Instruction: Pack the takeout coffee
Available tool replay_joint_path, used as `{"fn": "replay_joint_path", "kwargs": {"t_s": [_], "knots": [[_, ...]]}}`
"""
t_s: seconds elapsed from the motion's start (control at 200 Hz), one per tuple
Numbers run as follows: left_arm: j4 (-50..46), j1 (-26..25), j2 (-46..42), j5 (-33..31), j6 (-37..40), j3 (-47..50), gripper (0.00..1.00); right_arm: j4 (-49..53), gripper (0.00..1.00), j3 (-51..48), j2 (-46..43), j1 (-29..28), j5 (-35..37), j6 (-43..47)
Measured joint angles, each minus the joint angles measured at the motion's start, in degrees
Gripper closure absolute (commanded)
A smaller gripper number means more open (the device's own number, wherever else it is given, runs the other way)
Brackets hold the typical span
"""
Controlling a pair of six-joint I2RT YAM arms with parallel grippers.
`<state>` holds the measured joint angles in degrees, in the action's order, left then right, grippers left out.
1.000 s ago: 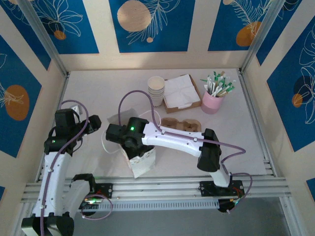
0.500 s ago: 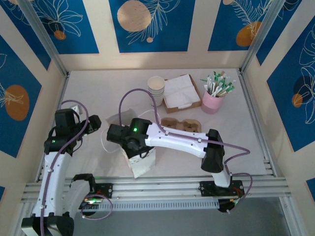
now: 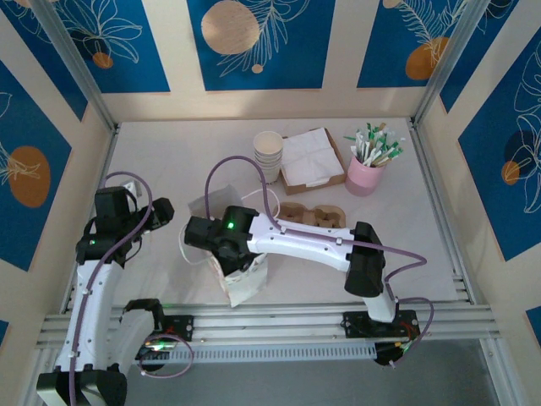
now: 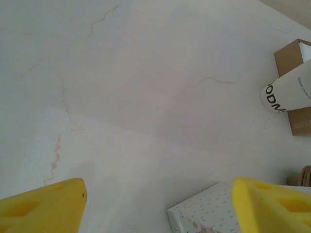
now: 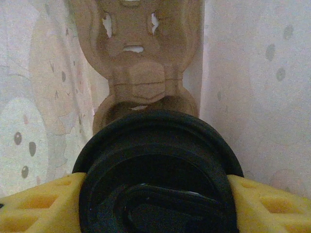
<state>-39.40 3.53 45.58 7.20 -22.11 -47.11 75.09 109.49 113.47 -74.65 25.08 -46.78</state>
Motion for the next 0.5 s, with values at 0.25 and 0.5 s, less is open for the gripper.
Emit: {"fn": "replay_joint_path", "kwargs": {"t_s": [0.25, 0.5], "knots": [[0.00, 0.00, 0.00, 0.00, 0.00, 0.00, 0.22, -1.42, 0.44, -2.27, -0.02, 0.00, -0.39, -0.02], [0.00, 0.00, 0.00, 0.00, 0.00, 0.00, 0.22, -2.56, 0.44, -3.56, -0.68, 0.04, -0.39, -0.02]]}}
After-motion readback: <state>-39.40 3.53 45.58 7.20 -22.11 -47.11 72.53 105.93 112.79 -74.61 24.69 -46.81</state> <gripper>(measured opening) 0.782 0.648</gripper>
